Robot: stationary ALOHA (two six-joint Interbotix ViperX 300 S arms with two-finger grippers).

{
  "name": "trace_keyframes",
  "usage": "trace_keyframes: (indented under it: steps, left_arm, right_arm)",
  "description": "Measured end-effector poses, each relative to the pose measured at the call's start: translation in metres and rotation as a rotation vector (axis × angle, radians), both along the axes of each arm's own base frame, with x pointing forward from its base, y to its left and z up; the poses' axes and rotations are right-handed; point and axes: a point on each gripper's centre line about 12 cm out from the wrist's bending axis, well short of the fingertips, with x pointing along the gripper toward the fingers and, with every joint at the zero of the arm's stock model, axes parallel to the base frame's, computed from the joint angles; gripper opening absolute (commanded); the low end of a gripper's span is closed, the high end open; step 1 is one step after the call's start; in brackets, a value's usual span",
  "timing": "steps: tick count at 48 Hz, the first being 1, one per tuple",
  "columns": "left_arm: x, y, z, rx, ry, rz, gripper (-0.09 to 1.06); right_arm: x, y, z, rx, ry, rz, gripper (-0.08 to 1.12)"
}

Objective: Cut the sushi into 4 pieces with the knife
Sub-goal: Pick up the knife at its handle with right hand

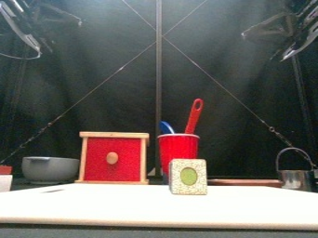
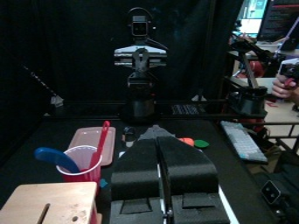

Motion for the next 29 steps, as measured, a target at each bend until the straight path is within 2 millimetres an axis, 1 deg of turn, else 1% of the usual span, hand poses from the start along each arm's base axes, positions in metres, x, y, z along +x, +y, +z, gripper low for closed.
trace_keyframes:
  steps: [5,8,12,17,19,20,22,25,27,29]
  left_arm:
    - [0.006,0.0,-0.006,-0.001,0.014,-0.002,0.02]
    - [0.014,0.0,-0.014,0.002,0.04,-0.001,0.05]
    - [0.022,0.0,-0.022,0.002,0.071,-0.001,0.09]
    - [0.031,0.0,-0.027,0.002,0.103,-0.001,0.12]
    - [0.034,0.0,-0.029,0.002,0.114,-0.001,0.12]
    - [0.035,0.0,-0.03,0.003,0.118,-0.001,0.12]
    - [0.036,0.0,-0.031,0.003,0.121,0.0,0.12]
    - [0.035,0.0,-0.031,0.003,0.123,0.002,0.12]
    - [0.036,0.0,-0.031,0.002,0.121,0.002,0.12]
    - [0.036,0.0,-0.032,0.002,0.124,0.002,0.12]
  right_arm:
    - [0.005,-0.003,0.007,0.038,0.001,-0.012,0.08]
    - [0.017,-0.008,0.012,0.067,0.04,-0.039,0.14]
    - [0.043,-0.016,0.018,0.093,0.152,-0.072,0.27]
    - [0.075,-0.027,0.016,0.094,0.344,-0.101,0.5]
    - [0.087,-0.031,0.015,0.089,0.43,-0.111,0.63]
    - [0.092,-0.032,0.015,0.086,0.459,-0.113,0.67]
    - [0.102,-0.036,0.014,0.065,0.53,-0.118,0.79]
    - [0.113,-0.04,0.011,0.032,0.613,-0.125,0.92]
    - [0.119,-0.043,0.009,0.012,0.659,-0.131,0.99]
    - [0.126,-0.046,0.007,-0.035,0.705,-0.137,1.0]
